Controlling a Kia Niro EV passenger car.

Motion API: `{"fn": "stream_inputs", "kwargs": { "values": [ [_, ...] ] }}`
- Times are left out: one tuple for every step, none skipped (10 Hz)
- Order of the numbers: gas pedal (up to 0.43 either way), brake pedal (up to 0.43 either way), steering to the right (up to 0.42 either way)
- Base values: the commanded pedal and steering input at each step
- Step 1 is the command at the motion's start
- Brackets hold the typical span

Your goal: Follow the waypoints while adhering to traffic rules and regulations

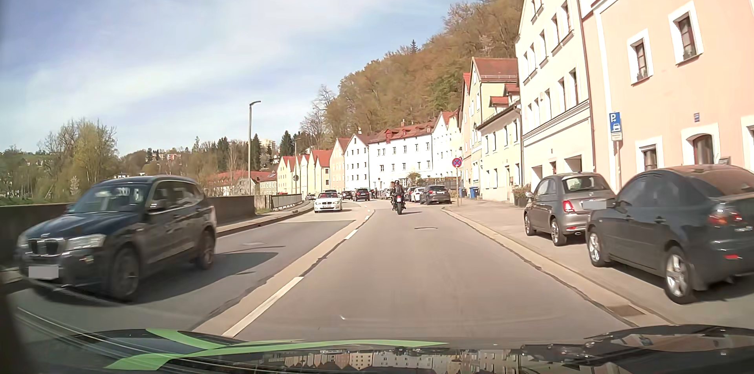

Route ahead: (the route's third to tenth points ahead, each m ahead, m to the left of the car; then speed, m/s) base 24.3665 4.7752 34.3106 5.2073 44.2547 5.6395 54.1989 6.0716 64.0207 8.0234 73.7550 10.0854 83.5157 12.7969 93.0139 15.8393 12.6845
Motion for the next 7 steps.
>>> {"fn": "stream_inputs", "kwargs": {
  "values": [
    [0.138,0.000,-0.003],
    [0.130,0.000,-0.003],
    [0.110,0.000,-0.003],
    [0.110,0.000,-0.004],
    [0.110,0.000,-0.004],
    [0.110,0.000,-0.005],
    [0.110,0.000,-0.005]
  ]
}}
